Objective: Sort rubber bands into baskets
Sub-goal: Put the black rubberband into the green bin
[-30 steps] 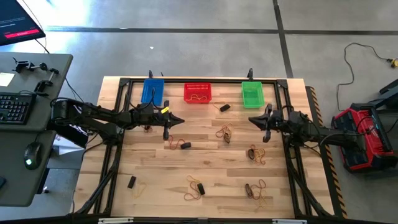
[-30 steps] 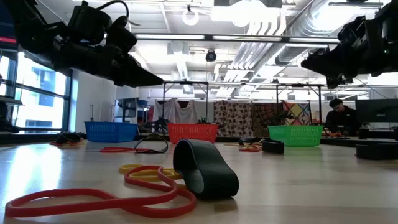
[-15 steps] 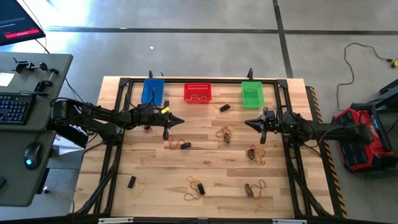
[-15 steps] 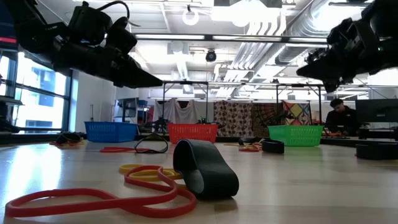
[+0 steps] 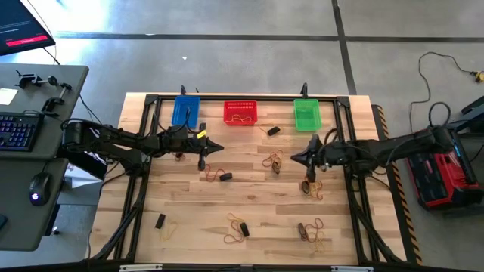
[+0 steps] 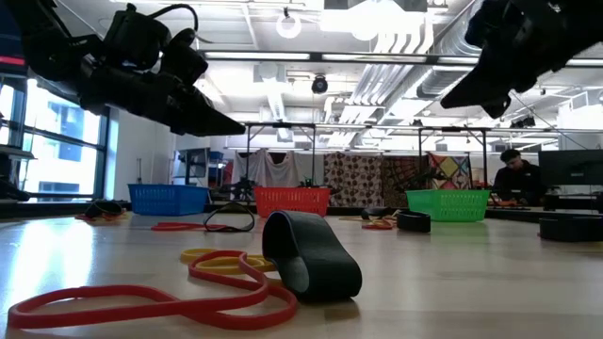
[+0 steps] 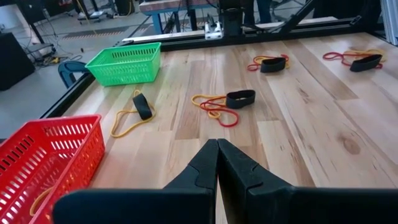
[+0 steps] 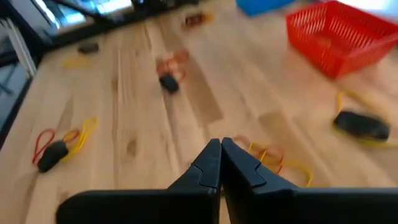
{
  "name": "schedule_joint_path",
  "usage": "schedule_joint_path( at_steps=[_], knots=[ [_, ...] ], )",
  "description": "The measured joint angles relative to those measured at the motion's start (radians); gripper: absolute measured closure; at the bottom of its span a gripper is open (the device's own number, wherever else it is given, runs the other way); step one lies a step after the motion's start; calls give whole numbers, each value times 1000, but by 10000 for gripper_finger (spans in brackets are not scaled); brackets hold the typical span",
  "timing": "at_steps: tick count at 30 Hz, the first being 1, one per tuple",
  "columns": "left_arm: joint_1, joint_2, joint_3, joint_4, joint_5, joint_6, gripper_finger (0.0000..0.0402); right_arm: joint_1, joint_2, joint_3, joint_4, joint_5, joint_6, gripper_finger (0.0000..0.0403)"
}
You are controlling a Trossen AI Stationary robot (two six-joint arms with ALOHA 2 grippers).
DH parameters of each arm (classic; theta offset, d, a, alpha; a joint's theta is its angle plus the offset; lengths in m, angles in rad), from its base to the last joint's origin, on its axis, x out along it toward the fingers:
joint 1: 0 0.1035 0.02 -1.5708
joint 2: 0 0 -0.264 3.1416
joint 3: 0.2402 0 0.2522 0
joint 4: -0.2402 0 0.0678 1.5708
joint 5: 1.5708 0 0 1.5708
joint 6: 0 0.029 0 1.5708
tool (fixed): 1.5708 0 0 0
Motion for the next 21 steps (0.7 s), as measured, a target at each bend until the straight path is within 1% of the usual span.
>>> schedule_joint_path(
  at_steps=[8,12,17,21],
  knots=[
    [0,0,0,-19,-3,2,401,119,242,218,-280,-2,225,402],
    [0,0,0,-20,-3,2,401,190,352,309,-360,-54,340,402],
    [0,0,0,-20,-3,2,401,283,481,417,-466,-89,471,402],
    [0,0,0,-20,-4,2,401,350,578,499,-555,-146,607,402]
  ],
)
